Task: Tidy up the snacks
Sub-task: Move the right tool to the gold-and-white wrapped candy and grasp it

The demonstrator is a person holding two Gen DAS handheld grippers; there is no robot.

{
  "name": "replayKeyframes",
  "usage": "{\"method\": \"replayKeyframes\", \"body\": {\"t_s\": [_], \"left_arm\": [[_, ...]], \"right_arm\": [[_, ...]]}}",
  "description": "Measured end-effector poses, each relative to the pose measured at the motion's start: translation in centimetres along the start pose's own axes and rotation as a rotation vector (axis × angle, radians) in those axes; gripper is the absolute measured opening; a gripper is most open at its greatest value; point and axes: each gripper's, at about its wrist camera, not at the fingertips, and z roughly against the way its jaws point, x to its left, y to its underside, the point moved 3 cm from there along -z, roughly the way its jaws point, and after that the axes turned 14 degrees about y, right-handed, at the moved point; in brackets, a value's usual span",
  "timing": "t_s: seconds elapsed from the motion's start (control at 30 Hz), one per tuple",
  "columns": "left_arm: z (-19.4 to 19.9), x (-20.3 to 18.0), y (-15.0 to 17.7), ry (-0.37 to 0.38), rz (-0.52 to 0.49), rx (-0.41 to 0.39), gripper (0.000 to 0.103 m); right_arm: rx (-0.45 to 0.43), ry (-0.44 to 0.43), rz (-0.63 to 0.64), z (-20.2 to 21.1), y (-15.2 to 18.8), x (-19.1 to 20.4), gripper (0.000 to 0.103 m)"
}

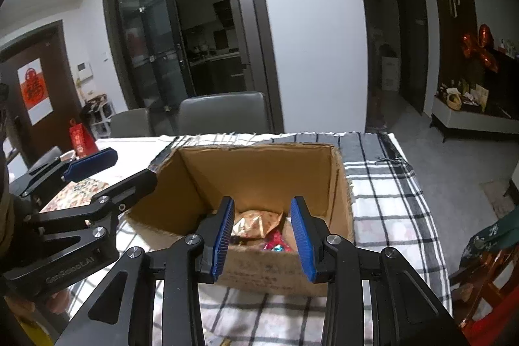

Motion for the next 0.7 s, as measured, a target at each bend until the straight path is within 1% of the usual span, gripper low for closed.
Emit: {"method": "replayKeyframes", "body": {"t_s": [0.03,0.23,0.4,0.47,0.57,0.7], "left_arm": [[0.4,0.1,0.2,-0.013,0.011,0.006,0.066],[2.7,0.3,1.6,-0.038,0.062,0.029,0.070],[4.6,0.1,3.0,-0.022,0.075,0.029,0.074],[5.4,0.1,3.7,-0.036,0.080,0.030,0.076],[6.4,0.3,4.6,-0.051,0.088,0.029,0.077],[6.9,0.3,6.2,-0.085,0.097,0.041,0.081]], "right_arm": [[-0.002,-0.004,0.002,0.4,0.2,0.1,0.037],[0.002,-0.040,0.027,2.1,1.2,0.9,0.037],[0.009,-0.070,0.050,3.5,2.9,1.8,0.037],[0.012,-0.079,0.062,3.9,3.5,2.2,0.037],[0.021,-0.092,0.078,4.3,4.4,2.5,0.044],[0.036,-0.101,0.109,4.4,5.6,3.3,0.044]]}}
